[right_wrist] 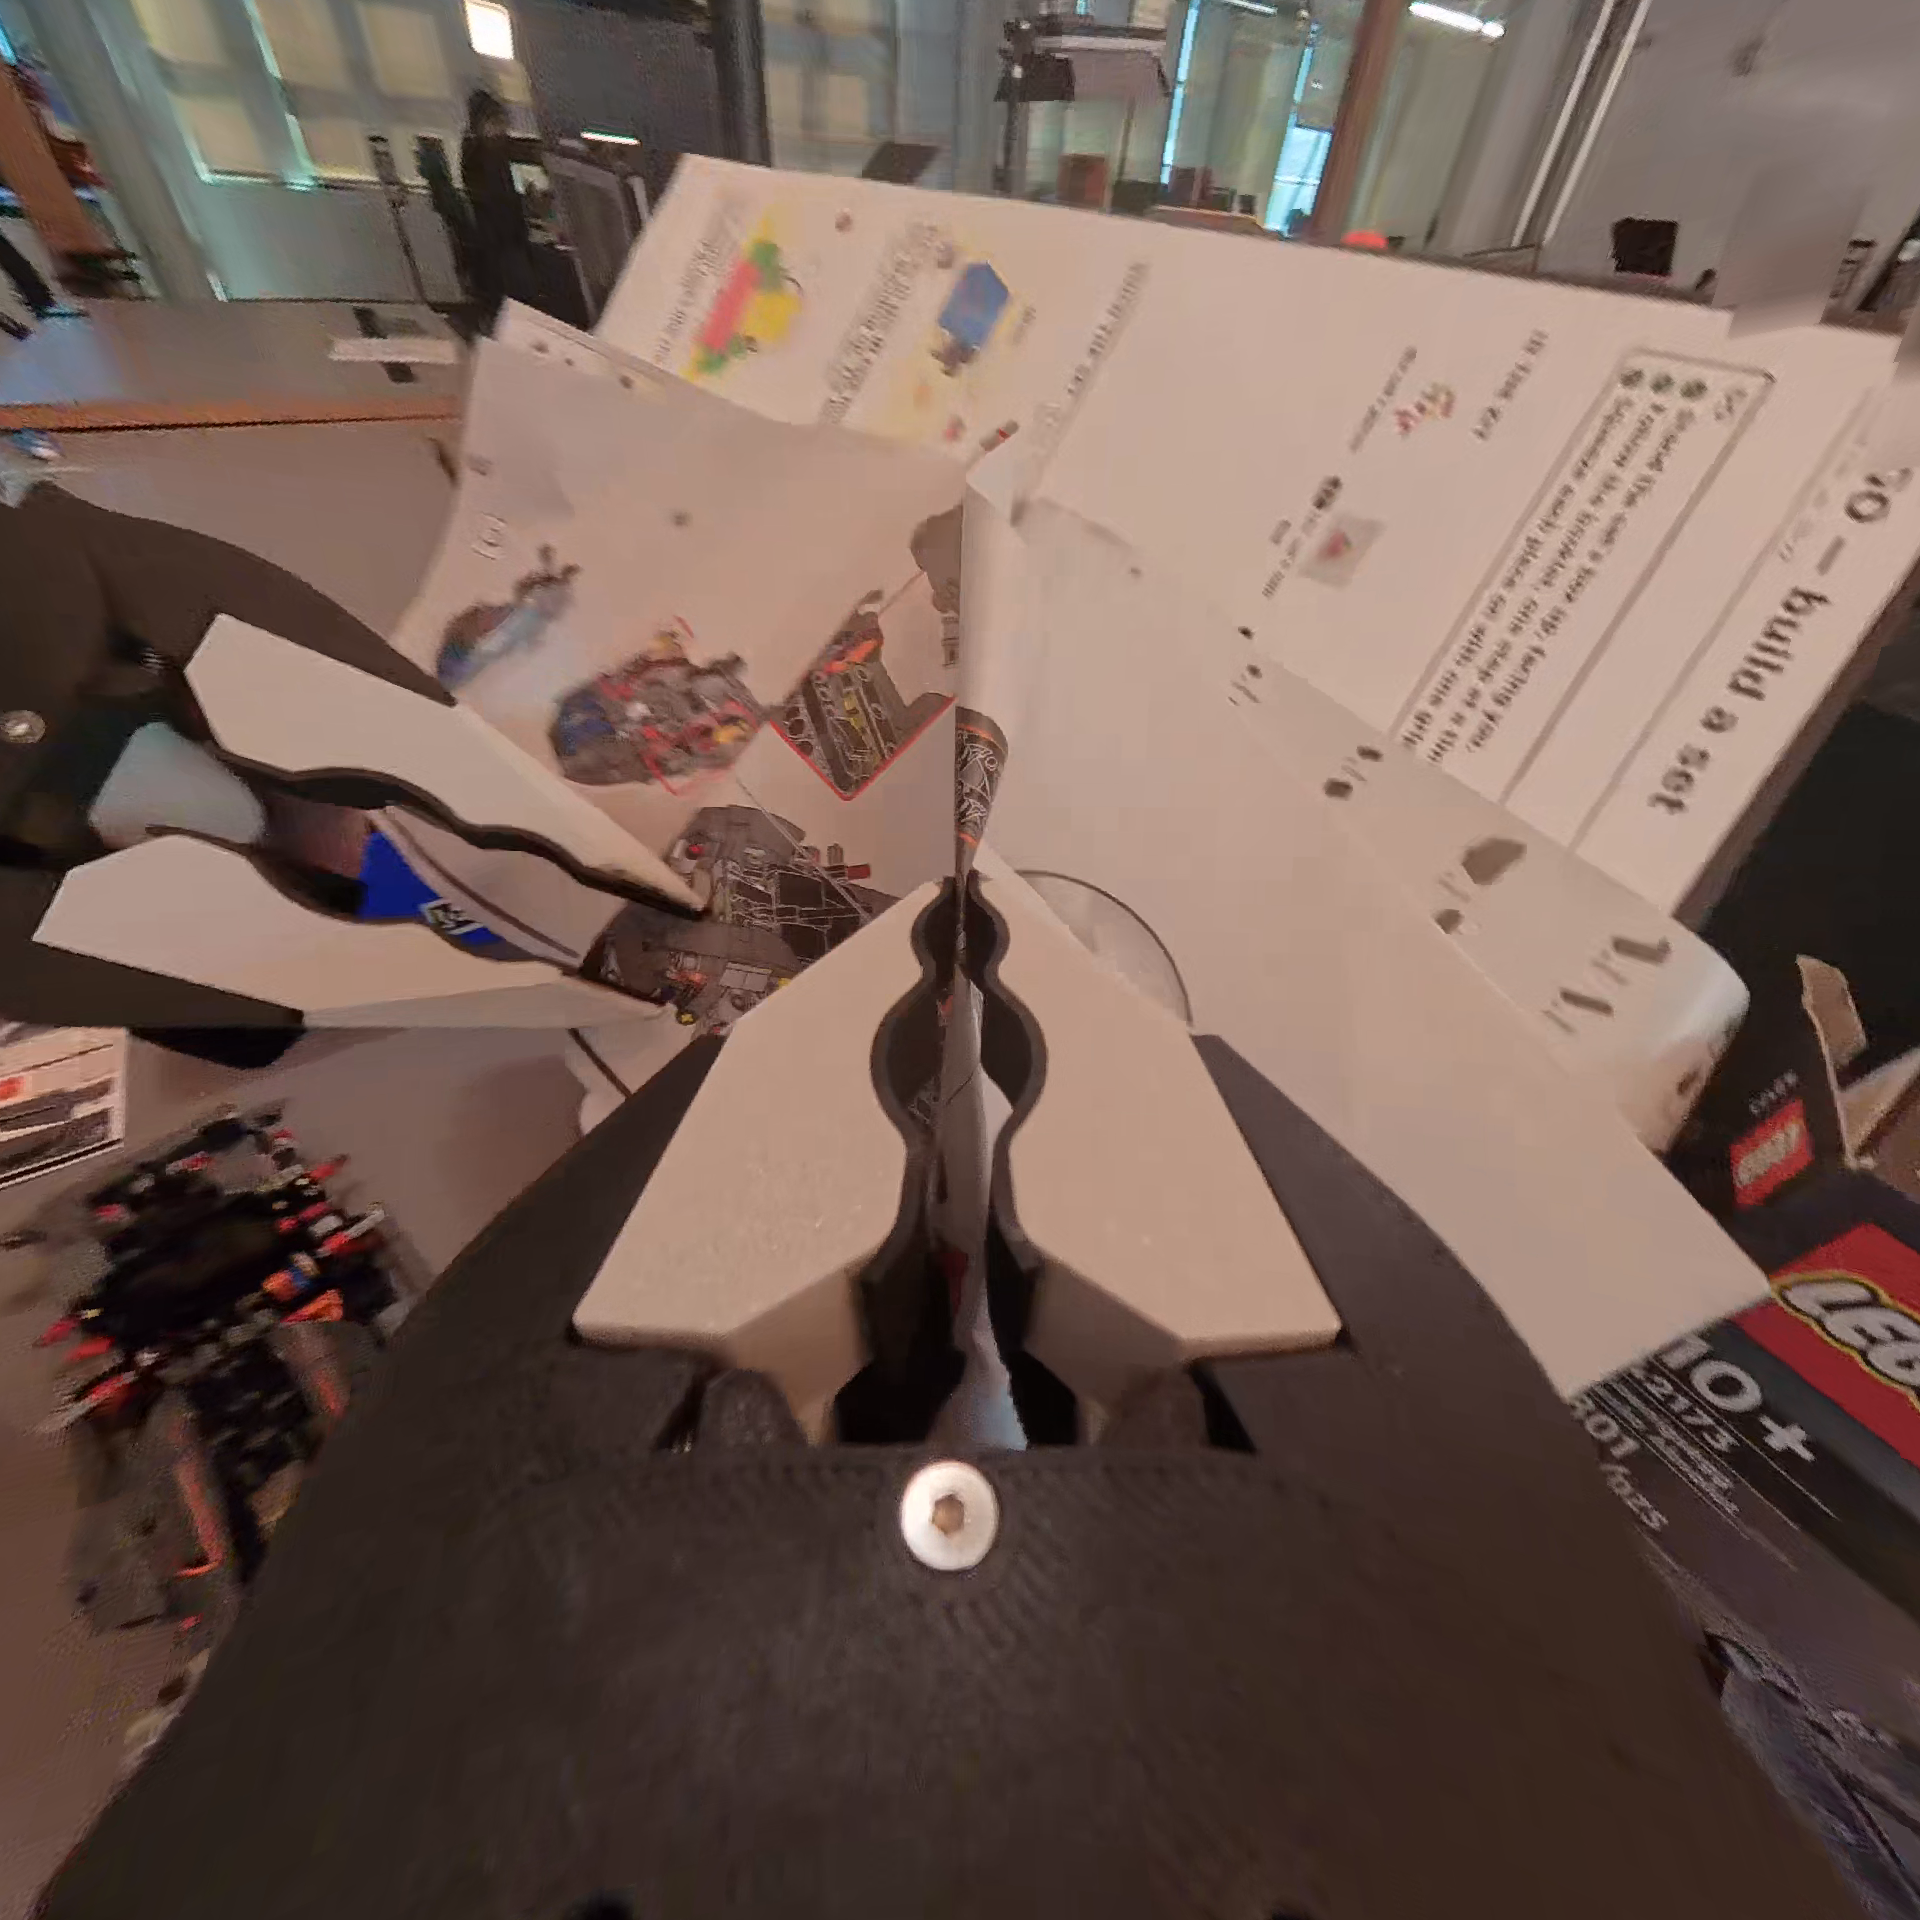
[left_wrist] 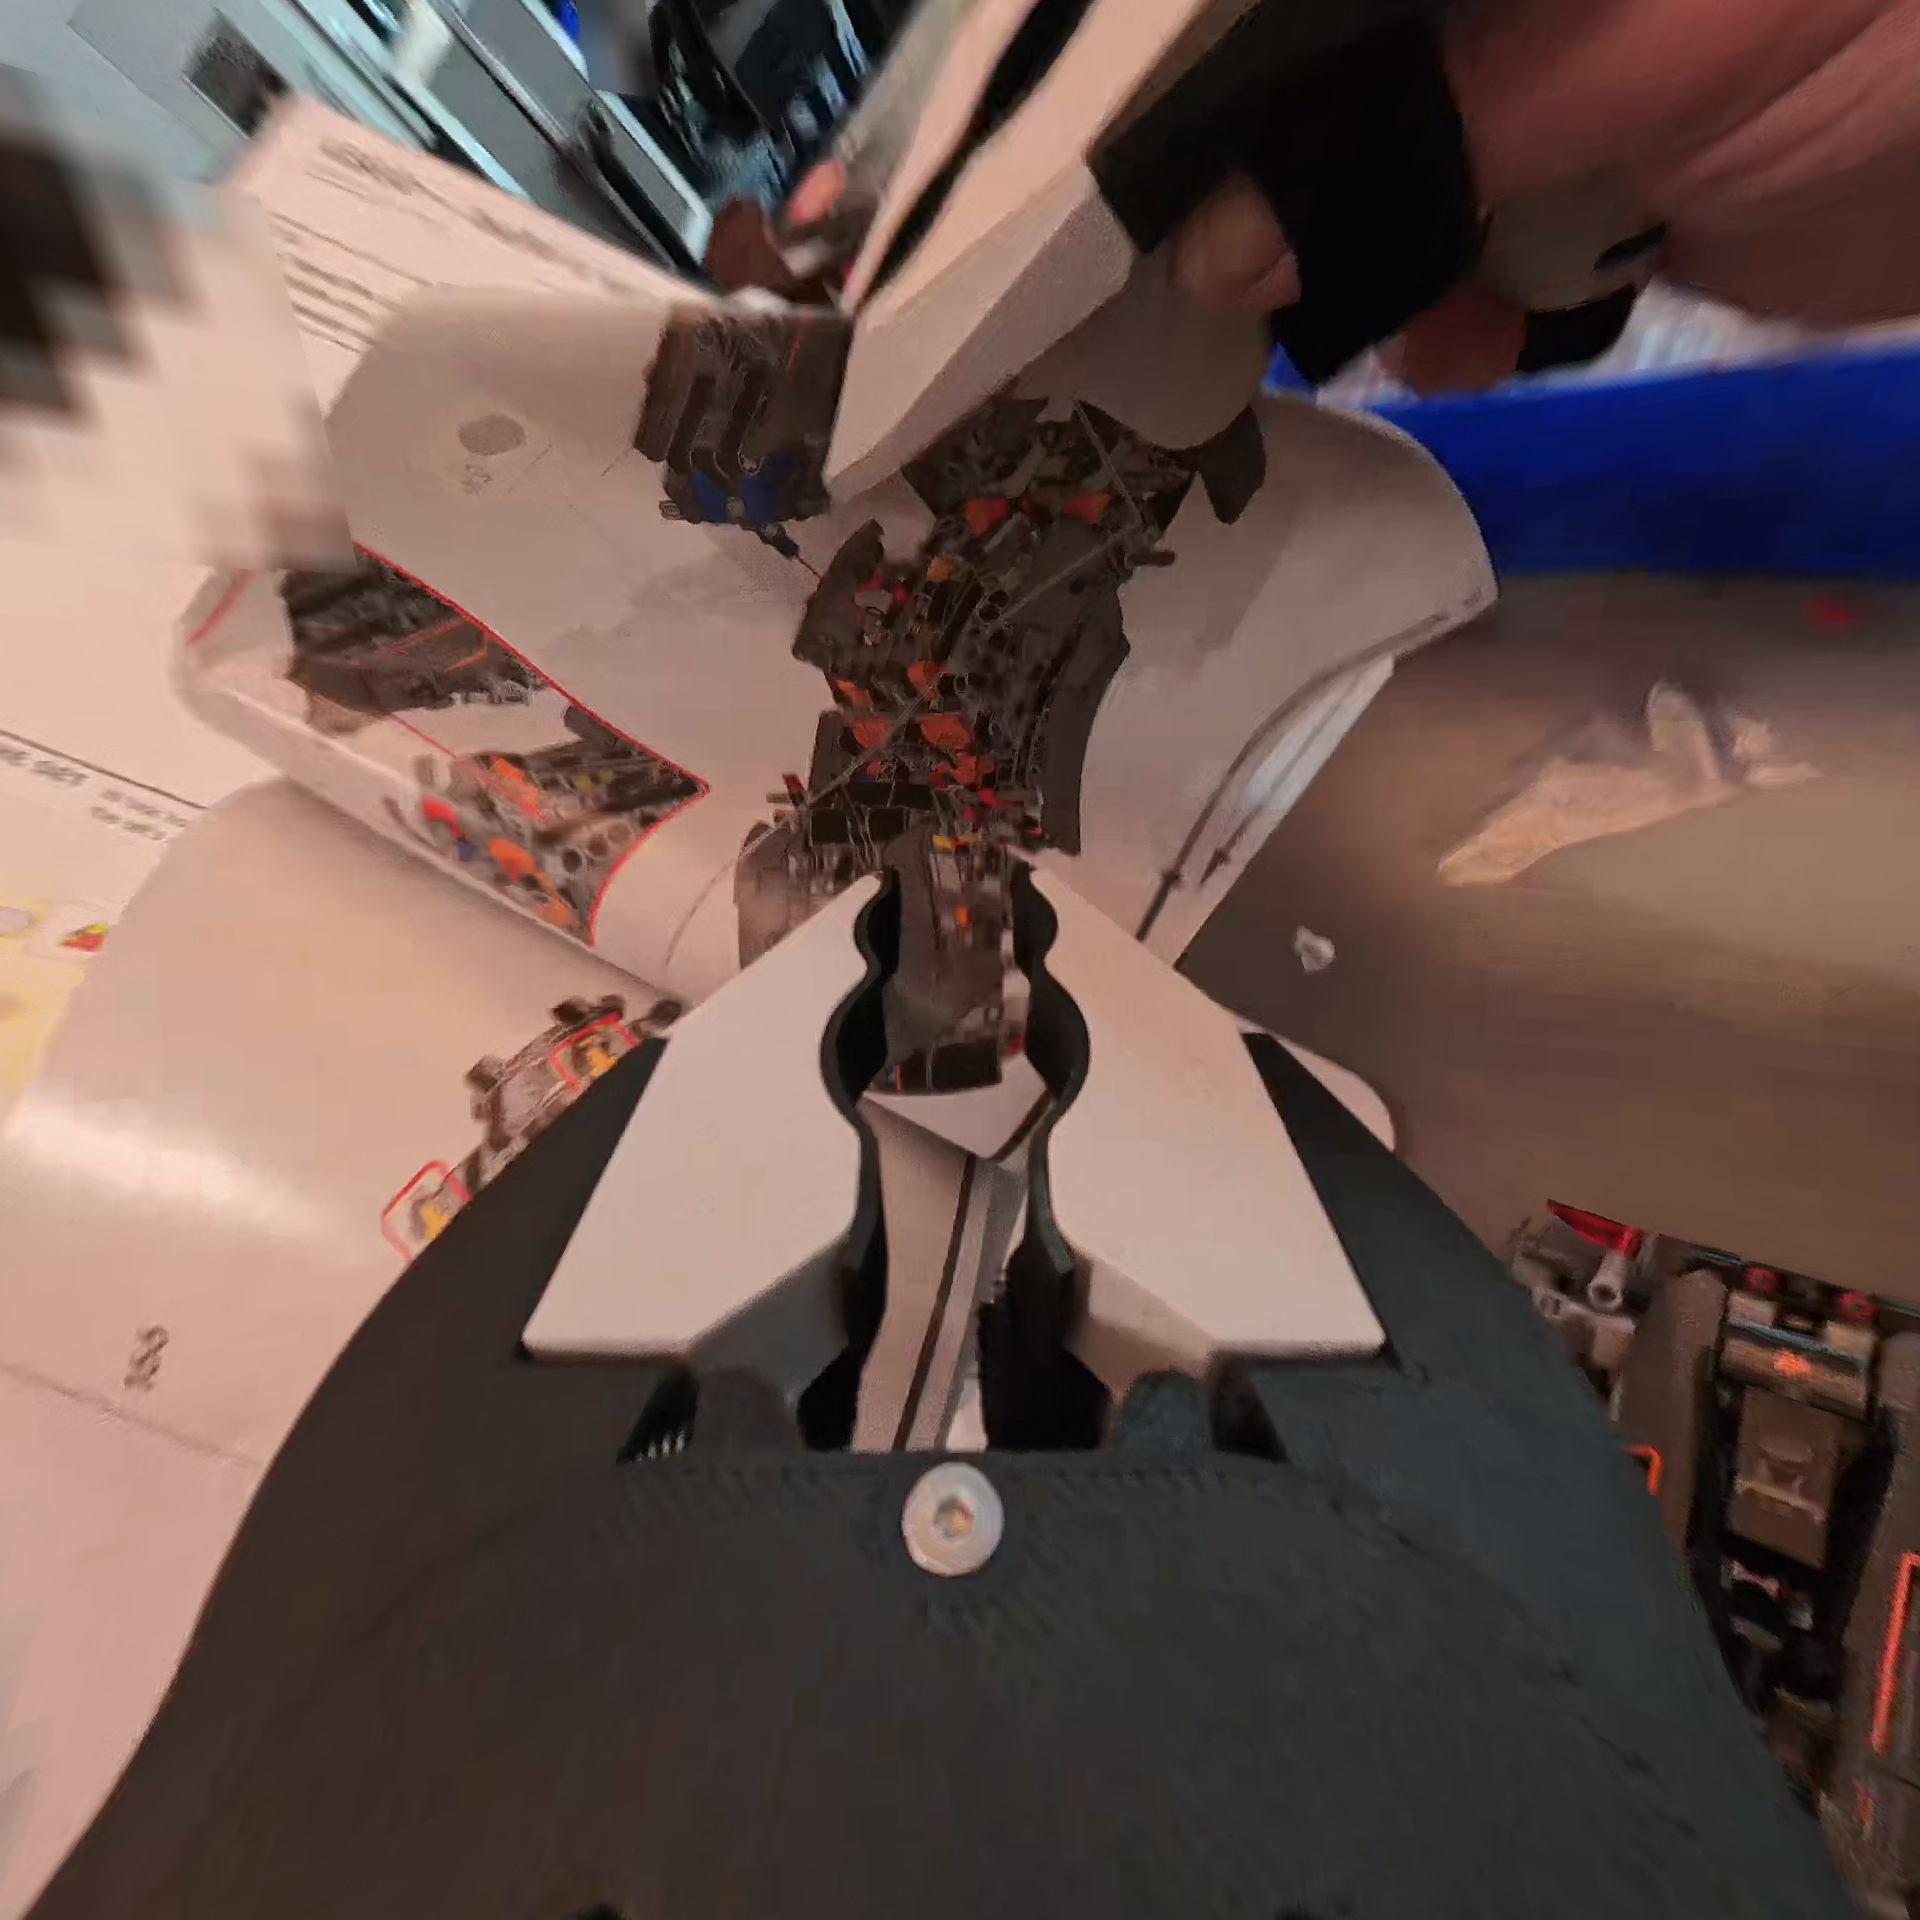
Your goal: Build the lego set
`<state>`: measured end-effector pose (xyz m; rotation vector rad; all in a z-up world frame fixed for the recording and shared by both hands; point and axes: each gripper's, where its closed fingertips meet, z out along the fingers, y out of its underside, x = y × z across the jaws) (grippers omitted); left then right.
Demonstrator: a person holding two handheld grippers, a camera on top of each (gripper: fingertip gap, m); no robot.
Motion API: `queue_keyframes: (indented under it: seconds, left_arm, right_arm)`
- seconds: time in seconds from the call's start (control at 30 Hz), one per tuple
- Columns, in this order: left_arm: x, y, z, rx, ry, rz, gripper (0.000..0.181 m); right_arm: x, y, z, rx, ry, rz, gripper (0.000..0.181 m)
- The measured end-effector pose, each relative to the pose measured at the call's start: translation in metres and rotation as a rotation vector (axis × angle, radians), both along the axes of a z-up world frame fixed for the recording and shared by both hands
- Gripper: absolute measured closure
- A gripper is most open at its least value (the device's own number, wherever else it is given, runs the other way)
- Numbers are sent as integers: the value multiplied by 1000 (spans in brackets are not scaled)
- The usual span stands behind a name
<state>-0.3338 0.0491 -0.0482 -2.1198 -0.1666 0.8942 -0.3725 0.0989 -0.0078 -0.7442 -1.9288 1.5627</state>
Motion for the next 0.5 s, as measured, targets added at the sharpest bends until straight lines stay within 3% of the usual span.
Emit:
queue_keyframes:
  seconds: [0.13, 0.3, 0.37, 0.5]
  left_arm:
    - [12, -29, 56, 329, -51, -12, 155]
    - [34, -55, 72, 502, -268, -148, 97]
    - [50, -63, 72, 494, -221, -185, 89]
    - [72, -76, 56, 297, 29, -176, 83]
  right_arm:
    - [36, -49, 28, -13, 60, 117, 181]
    - [55, -110, 44, -154, 42, 173, 181]
    - [52, -121, 55, -233, 19, 196, 181]
    - [40, -126, 76, -382, -86, 263, 181]
